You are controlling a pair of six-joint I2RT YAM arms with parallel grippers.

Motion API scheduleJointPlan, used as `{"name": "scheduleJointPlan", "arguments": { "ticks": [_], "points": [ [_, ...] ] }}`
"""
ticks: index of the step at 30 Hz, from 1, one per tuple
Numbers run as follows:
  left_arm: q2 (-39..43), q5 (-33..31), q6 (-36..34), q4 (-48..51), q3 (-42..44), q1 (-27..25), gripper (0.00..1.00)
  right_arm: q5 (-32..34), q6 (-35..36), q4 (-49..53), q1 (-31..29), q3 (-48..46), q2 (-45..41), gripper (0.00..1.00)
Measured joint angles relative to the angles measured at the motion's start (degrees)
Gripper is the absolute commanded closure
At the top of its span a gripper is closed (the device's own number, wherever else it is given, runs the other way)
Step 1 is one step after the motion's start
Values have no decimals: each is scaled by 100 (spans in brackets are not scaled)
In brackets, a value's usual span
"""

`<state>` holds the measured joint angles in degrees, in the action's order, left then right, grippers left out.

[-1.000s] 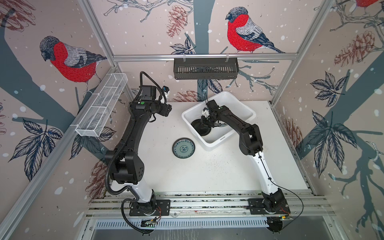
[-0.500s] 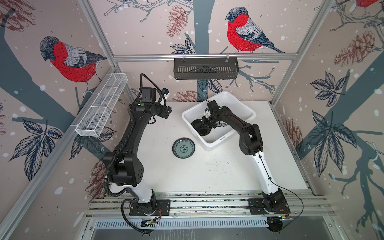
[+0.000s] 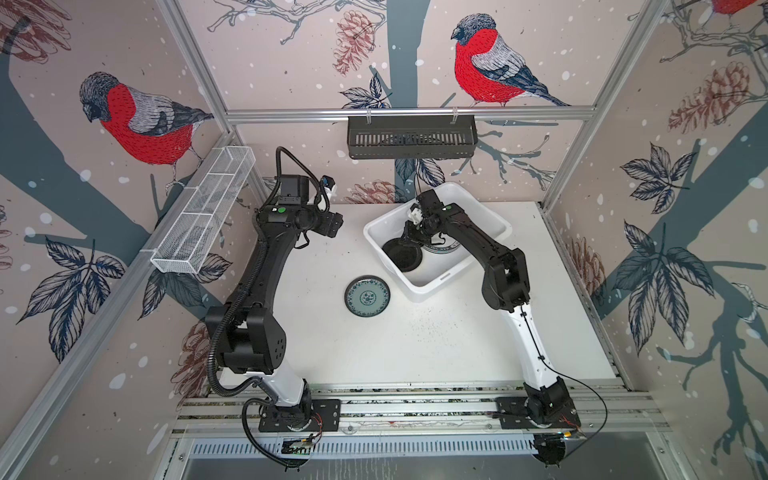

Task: Place the plates into the plastic bin on the countertop
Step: 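Open the right gripper and raise it out of the bin, then lower the left gripper to the blue-and-white plate while the right moves beside the bin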

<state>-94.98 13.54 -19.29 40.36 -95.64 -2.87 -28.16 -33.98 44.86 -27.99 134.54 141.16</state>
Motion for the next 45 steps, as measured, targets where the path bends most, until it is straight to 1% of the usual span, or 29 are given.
{"name": "scheduleJointPlan", "arguments": {
  "ticks": [6,11,14,16,19,23,26,30,38,42,45],
  "points": [
    [-157,297,111,284,-168,92,17,87,-96,-197,219,-122,-883,74],
    [-289,568,129,632,-238,90,17,170,-177,-442,238,-866,-1784,74],
    [-461,684,127,898,-404,90,18,269,-155,-643,214,-1591,-2420,74],
    [-634,767,92,1150,-570,90,20,319,-151,-826,199,-2105,-2857,74],
    [-907,907,-55,1545,-730,133,21,358,-168,-1283,175,-3047,-3635,72],
    [-1152,1213,-234,2087,-713,389,22,317,-219,-2039,166,-4148,-4503,72],
    [-1320,1368,-275,2286,-684,557,24,326,-334,-2446,109,-4789,-5005,71],
    [-1333,1644,-275,2323,-317,693,24,354,-343,-2802,-17,-5475,-5661,71],
    [-929,1832,-304,1843,1187,717,26,566,-404,-3195,-192,-6760,-6721,70],
    [-931,1882,-310,1591,1604,717,27,704,-520,-3355,-208,-7340,-7197,70],
    [-953,1937,-319,1443,1849,717,28,745,-660,-3521,-247,-7606,-7451,70]
  ]
}}
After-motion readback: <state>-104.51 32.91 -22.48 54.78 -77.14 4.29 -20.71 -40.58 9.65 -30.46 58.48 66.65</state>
